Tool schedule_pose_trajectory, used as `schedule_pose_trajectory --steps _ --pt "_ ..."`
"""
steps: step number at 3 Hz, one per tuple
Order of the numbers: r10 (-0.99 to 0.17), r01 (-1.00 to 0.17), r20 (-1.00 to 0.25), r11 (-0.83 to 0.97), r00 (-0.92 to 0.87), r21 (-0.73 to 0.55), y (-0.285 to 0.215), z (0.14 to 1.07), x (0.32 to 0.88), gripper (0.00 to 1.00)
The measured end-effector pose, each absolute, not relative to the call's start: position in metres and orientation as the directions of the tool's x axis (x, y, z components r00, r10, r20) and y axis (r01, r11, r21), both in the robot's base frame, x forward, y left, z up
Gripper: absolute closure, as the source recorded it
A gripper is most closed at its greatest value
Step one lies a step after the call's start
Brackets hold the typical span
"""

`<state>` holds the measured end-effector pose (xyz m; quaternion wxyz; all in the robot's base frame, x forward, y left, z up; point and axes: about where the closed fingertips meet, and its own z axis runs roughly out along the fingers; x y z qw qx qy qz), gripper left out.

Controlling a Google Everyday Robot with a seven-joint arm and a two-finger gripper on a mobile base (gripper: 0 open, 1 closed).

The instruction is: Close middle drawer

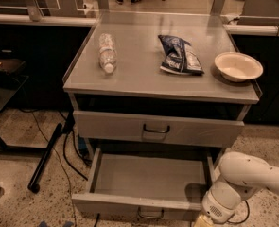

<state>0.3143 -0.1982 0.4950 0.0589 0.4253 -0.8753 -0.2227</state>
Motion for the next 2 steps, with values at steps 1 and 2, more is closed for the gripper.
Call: schedule_pose_trajectory --steps 1,2 --pt "-0.714 -0.688 -0.115 0.6 -0.691 0.408 -0.201 0.472 0.337 1.0" --pt "-0.688 -0.665 -0.114 0.625 -0.717 0.409 -0.201 0.453 0.342 1.0"
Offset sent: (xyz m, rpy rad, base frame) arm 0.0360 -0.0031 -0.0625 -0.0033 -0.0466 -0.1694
